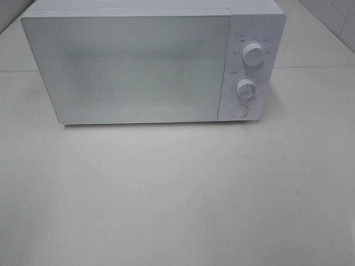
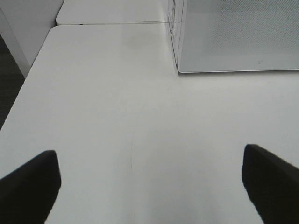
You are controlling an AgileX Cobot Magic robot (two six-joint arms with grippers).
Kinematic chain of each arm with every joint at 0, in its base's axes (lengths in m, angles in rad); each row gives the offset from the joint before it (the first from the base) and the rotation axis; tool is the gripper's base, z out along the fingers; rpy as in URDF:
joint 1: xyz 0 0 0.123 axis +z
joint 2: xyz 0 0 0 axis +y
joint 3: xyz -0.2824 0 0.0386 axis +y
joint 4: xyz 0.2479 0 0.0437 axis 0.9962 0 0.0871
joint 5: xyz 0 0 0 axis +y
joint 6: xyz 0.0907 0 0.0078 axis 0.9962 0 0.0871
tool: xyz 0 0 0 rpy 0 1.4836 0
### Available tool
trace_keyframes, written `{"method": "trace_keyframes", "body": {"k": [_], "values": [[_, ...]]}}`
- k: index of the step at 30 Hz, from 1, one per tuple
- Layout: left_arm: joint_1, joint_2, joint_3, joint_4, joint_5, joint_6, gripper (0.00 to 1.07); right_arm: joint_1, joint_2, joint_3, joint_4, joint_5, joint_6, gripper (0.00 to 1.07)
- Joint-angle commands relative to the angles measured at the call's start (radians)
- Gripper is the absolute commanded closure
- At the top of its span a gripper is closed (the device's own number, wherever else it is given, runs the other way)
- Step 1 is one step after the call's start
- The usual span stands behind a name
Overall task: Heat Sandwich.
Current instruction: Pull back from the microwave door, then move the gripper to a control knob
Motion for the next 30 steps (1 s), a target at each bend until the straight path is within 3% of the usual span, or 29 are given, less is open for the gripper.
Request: {"method": "trace_keyframes", "body": {"k": [1,30], "values": [[0.004,-0.024,0.002,-0.005,-0.007,-0.005,0.05,-0.006,0.005,-0.034,0.004,-0.023,0.013,0.31],[0.004,-0.024,0.002,-0.005,-0.007,-0.005,0.05,-0.006,0.536,-0.061,0.019,-0.489,0.013,0.31]]}}
